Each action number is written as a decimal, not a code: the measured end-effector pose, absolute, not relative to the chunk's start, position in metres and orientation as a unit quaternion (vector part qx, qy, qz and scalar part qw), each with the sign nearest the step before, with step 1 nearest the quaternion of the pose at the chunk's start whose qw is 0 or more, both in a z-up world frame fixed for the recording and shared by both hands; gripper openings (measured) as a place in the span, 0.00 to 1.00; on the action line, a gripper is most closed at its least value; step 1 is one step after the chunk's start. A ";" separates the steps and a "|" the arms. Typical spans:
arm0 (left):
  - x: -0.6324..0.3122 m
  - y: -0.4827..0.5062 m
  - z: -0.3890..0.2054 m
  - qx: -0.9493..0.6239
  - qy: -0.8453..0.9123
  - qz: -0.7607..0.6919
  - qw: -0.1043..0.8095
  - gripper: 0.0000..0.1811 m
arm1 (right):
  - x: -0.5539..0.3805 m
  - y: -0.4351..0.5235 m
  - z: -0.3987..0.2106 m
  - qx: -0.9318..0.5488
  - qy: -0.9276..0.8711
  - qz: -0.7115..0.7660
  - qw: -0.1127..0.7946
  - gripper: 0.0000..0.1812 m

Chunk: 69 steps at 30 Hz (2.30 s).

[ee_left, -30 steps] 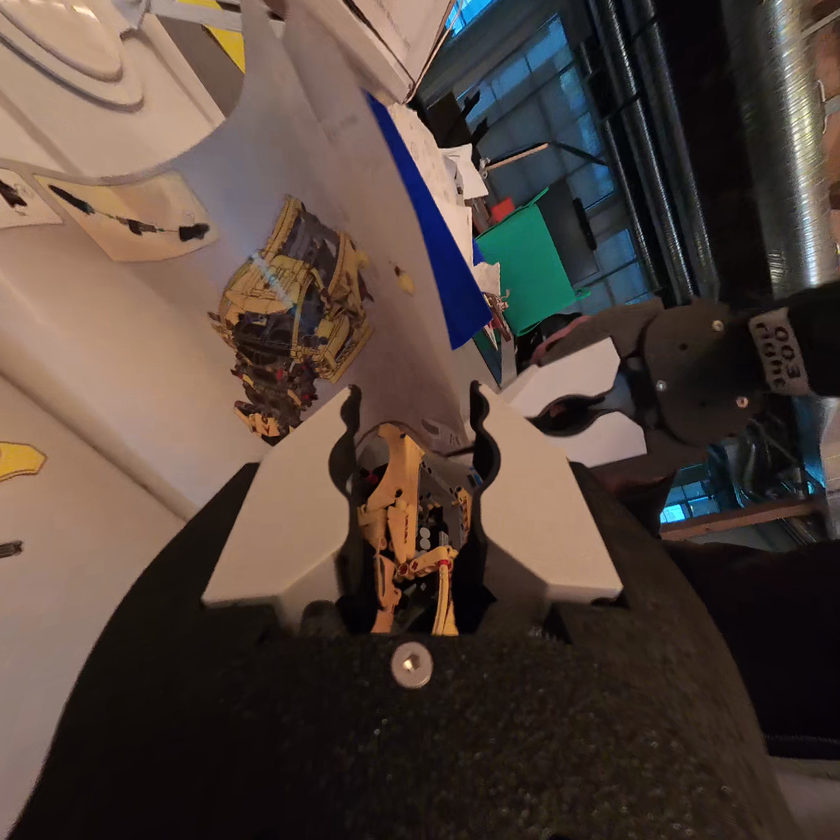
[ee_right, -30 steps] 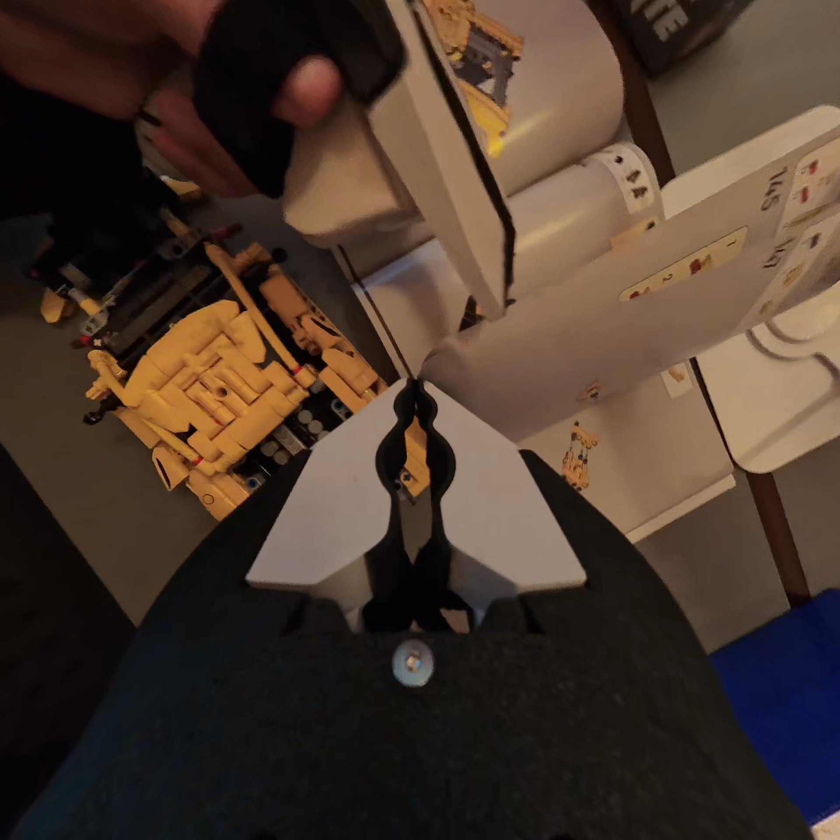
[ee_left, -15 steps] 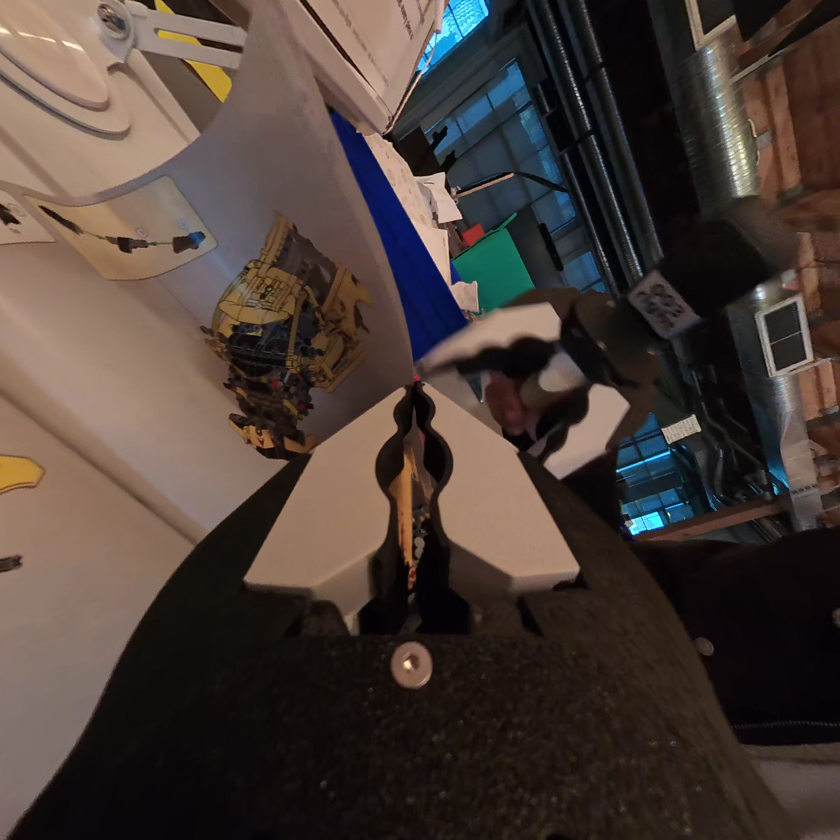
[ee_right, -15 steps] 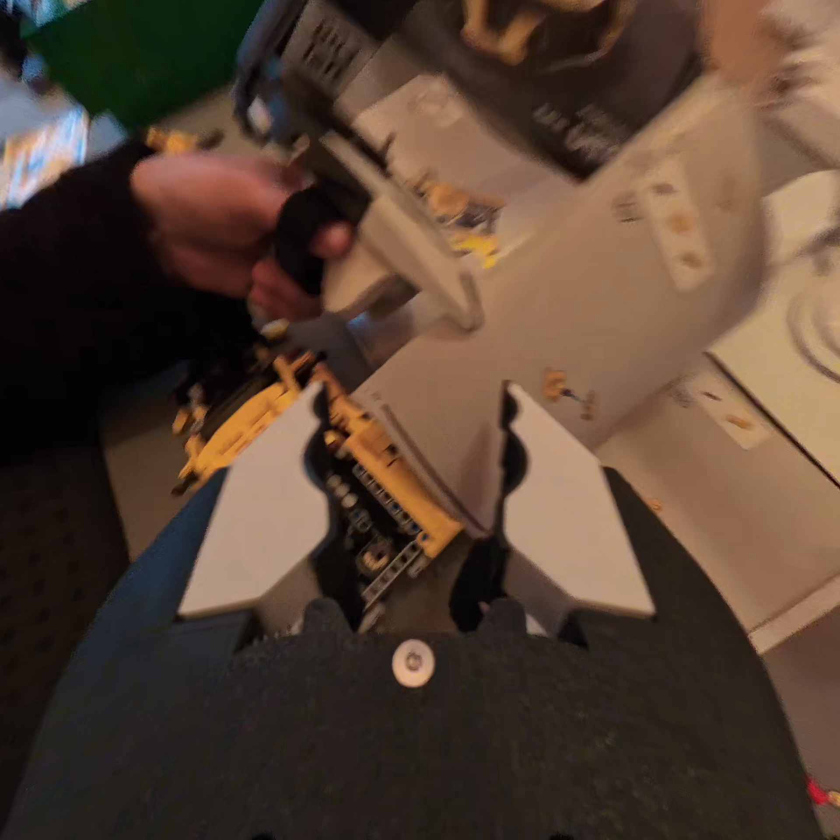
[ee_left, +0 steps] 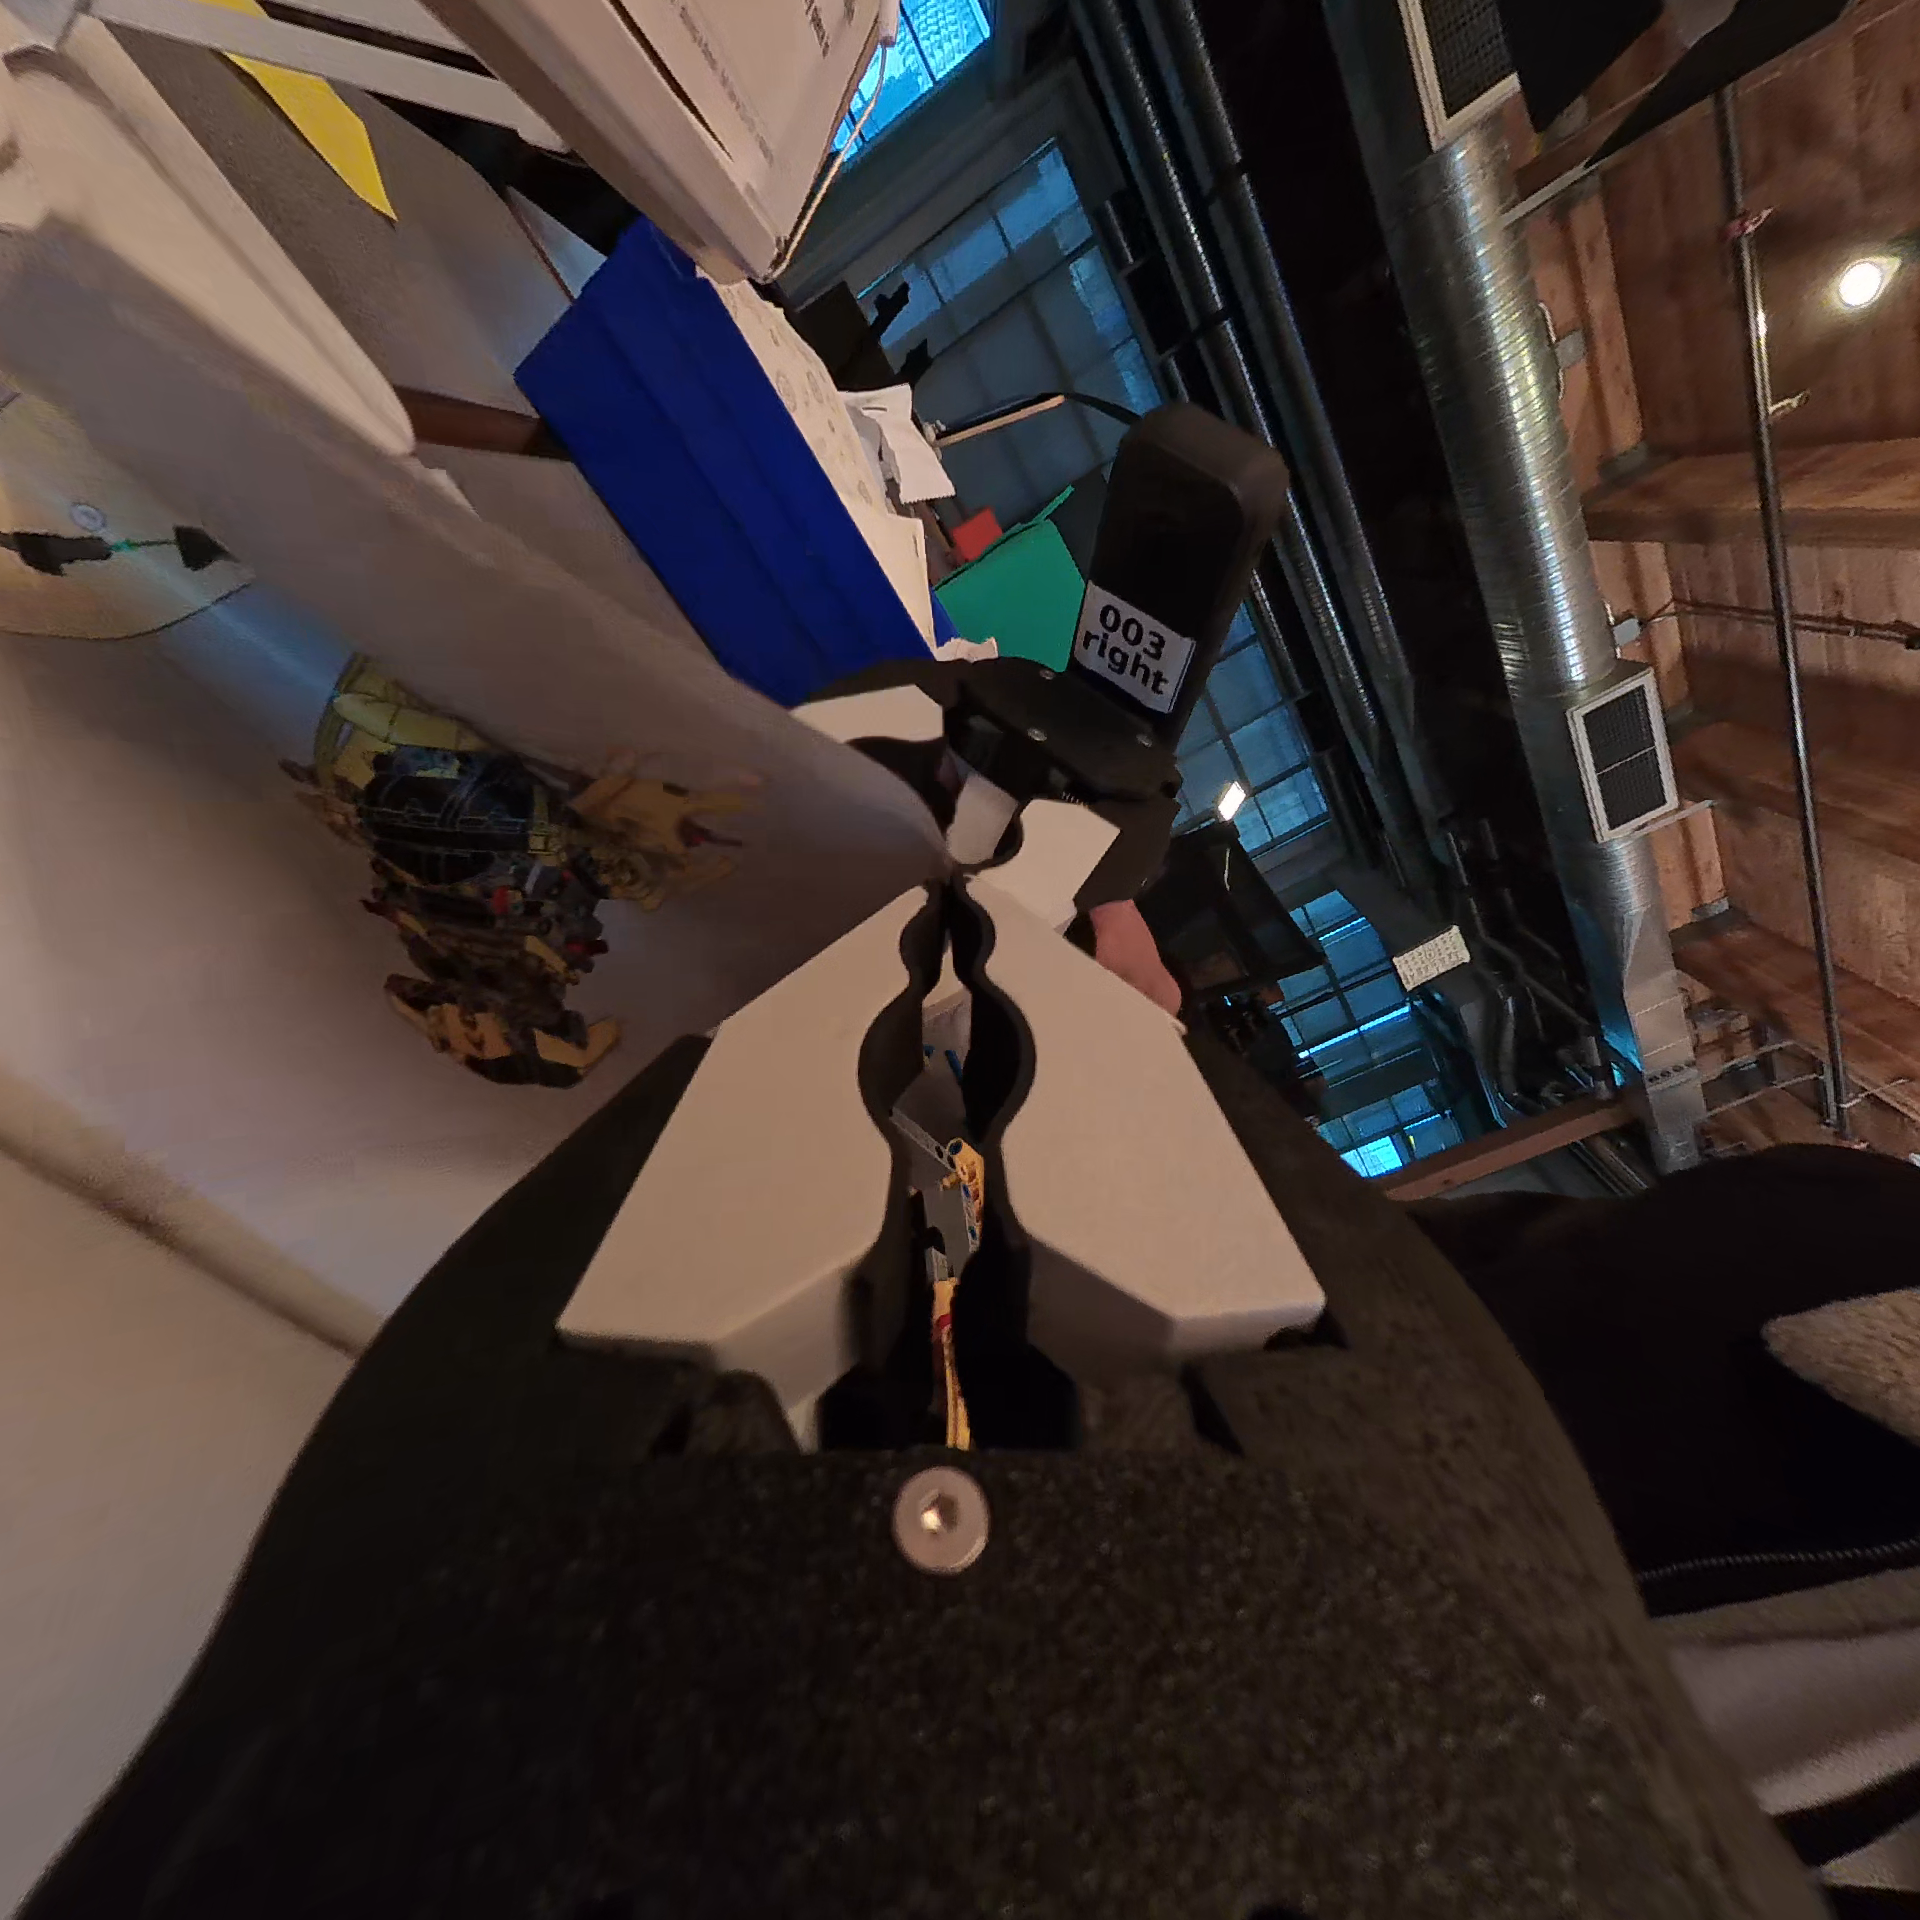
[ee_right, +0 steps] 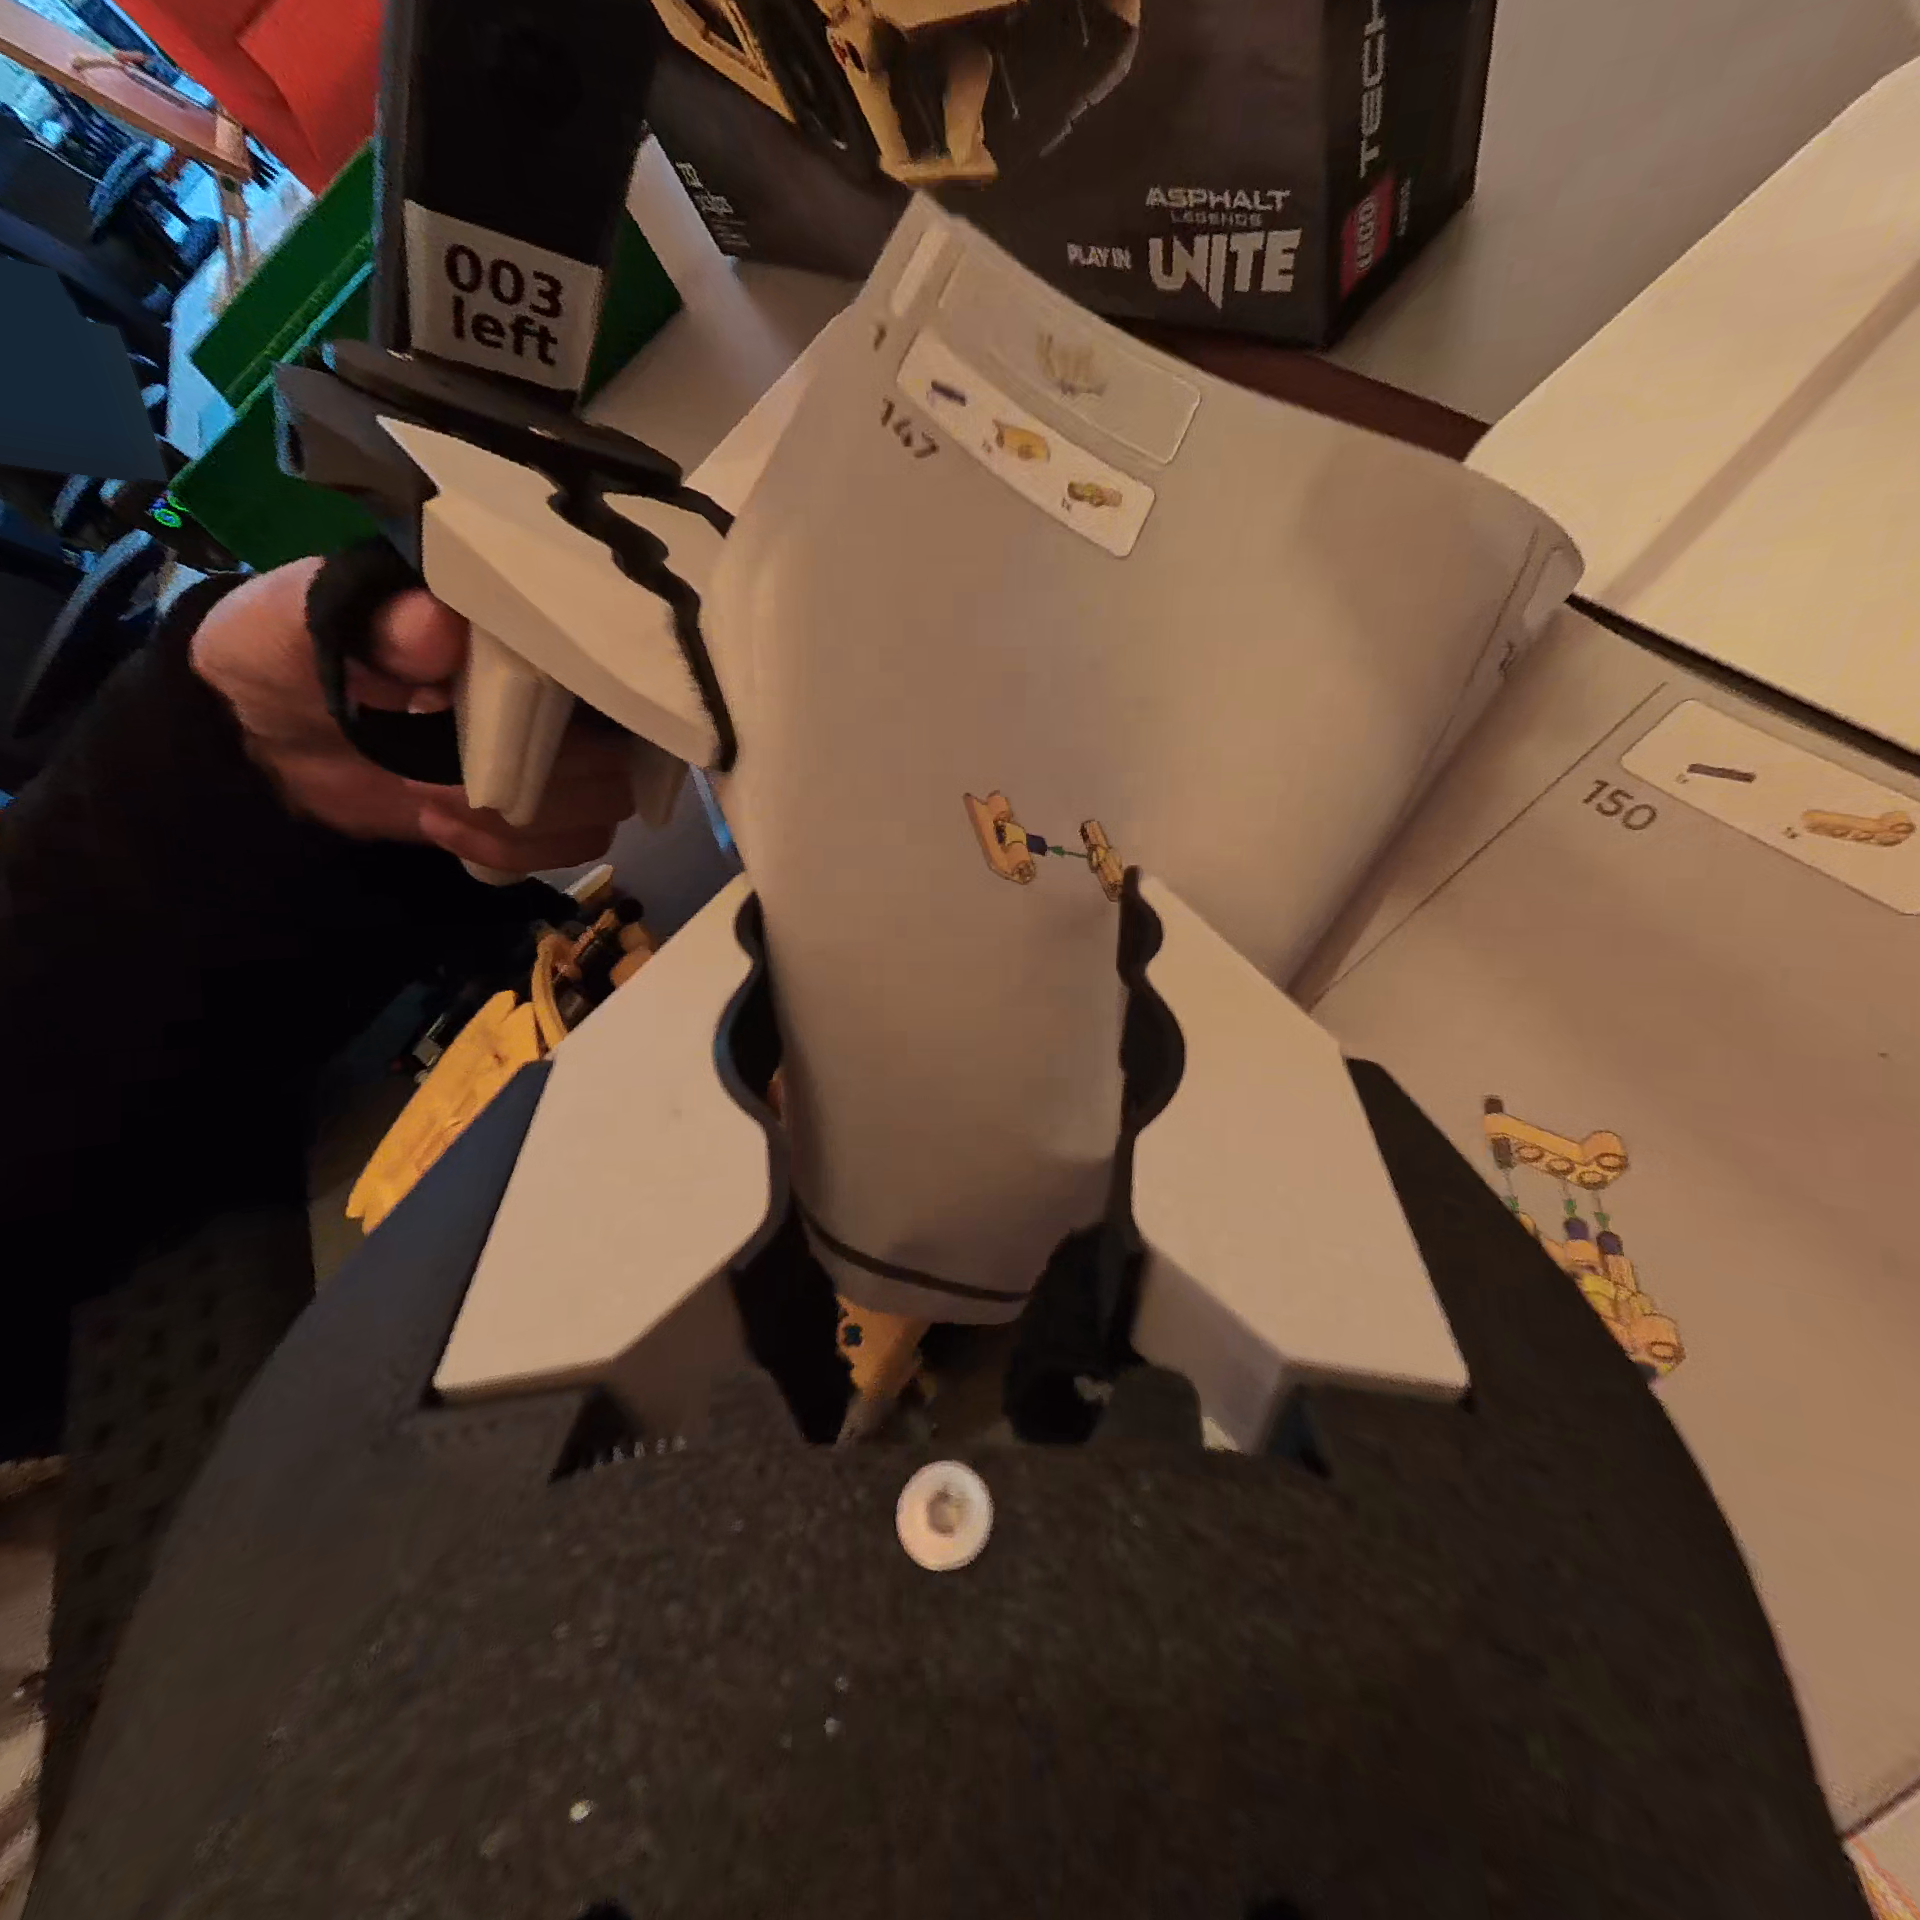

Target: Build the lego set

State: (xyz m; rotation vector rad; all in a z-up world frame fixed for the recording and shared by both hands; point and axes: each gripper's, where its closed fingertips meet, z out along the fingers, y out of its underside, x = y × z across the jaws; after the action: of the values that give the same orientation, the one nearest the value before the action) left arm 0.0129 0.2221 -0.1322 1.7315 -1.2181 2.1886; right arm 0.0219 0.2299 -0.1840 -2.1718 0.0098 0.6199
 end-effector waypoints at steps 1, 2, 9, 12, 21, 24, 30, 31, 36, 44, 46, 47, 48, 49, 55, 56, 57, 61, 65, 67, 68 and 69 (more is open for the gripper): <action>0.013 0.222 -0.132 0.566 -0.399 0.719 0.050 0.00 | 0.022 0.229 -0.181 -0.865 0.005 0.255 0.431 0.34; 0.013 0.221 -0.132 0.566 -0.400 0.719 0.050 0.00 | 0.023 0.227 -0.180 -0.863 0.006 0.259 0.433 0.33; 0.012 0.222 -0.133 0.564 -0.415 0.713 0.039 0.00 | 0.025 0.221 -0.171 -0.841 0.013 0.305 0.447 0.28; 0.012 0.223 -0.135 0.568 -0.416 0.709 0.038 0.00 | 0.026 0.220 -0.170 -0.834 0.017 0.320 0.450 0.26; -0.001 0.251 -0.158 0.619 -0.432 0.655 0.025 0.00 | 0.082 0.208 -0.173 -0.834 0.112 0.261 0.472 0.25; -0.022 0.282 -0.176 0.667 -0.456 0.589 -0.009 0.00 | 0.121 0.193 -0.177 -0.865 0.139 0.124 0.465 0.32; -0.084 0.364 -0.184 0.743 -0.421 0.515 -0.076 0.00 | 0.110 0.204 -0.169 -0.877 -0.045 -0.081 0.472 0.42; -0.097 0.372 -0.187 0.752 -0.422 0.499 -0.078 0.00 | 0.099 0.210 -0.179 -0.880 -0.065 -0.079 0.463 0.42; -0.159 0.399 -0.196 0.787 -0.432 0.431 -0.086 0.00 | 0.074 0.230 -0.205 -0.910 -0.101 -0.057 0.399 0.48; -0.197 0.445 -0.197 0.846 -0.389 0.327 -0.164 0.00 | -0.004 0.272 -0.168 -0.911 -0.271 0.028 0.310 0.49; -0.194 0.446 -0.195 0.847 -0.392 0.313 -0.177 0.00 | -0.038 0.291 -0.174 -0.881 -0.355 0.055 0.308 0.47; -0.194 0.446 -0.196 0.848 -0.396 0.302 -0.180 0.00 | -0.045 0.298 -0.184 -0.873 -0.387 0.059 0.291 0.48; -0.193 0.444 -0.197 0.848 -0.405 0.292 -0.180 0.00 | -0.042 0.305 -0.198 -0.874 -0.405 0.044 0.267 0.49; -0.194 0.444 -0.199 0.848 -0.410 0.283 -0.181 0.00 | -0.036 0.308 -0.213 -0.879 -0.418 0.030 0.227 0.51; -0.220 0.470 -0.207 0.880 -0.364 0.232 -0.201 0.03 | -0.038 0.307 -0.252 -0.883 -0.438 0.064 0.155 0.58; -0.229 0.479 -0.204 0.887 -0.348 0.209 -0.220 0.06 | -0.039 0.308 -0.255 -0.883 -0.440 0.059 0.154 0.58; -0.235 0.488 -0.197 0.890 -0.331 0.198 -0.243 0.08 | -0.040 0.309 -0.257 -0.884 -0.440 0.058 0.145 0.58; -0.204 0.484 -0.153 0.827 -0.359 0.287 -0.322 0.09 | -0.040 0.308 -0.259 -0.888 -0.443 0.058 0.109 0.58; -0.152 0.424 -0.206 0.792 -0.465 0.354 -0.176 0.05 | -0.040 0.308 -0.260 -0.888 -0.445 0.056 0.103 0.58; -0.142 0.416 -0.235 0.805 -0.475 0.329 -0.136 0.04 | -0.040 0.308 -0.260 -0.889 -0.441 0.060 0.111 0.58; -0.137 0.413 -0.238 0.801 -0.481 0.330 -0.133 0.03 | -0.040 0.308 -0.259 -0.888 -0.440 0.062 0.116 0.58; -0.137 0.414 -0.240 0.804 -0.483 0.320 -0.136 0.00 | -0.040 0.308 -0.259 -0.889 -0.438 0.065 0.121 0.58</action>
State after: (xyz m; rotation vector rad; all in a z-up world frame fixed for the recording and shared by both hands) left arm -0.1365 0.4145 -0.2404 2.7707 -1.6653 1.1018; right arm -0.0403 0.3081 -0.2594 -2.5948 -1.2779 0.1885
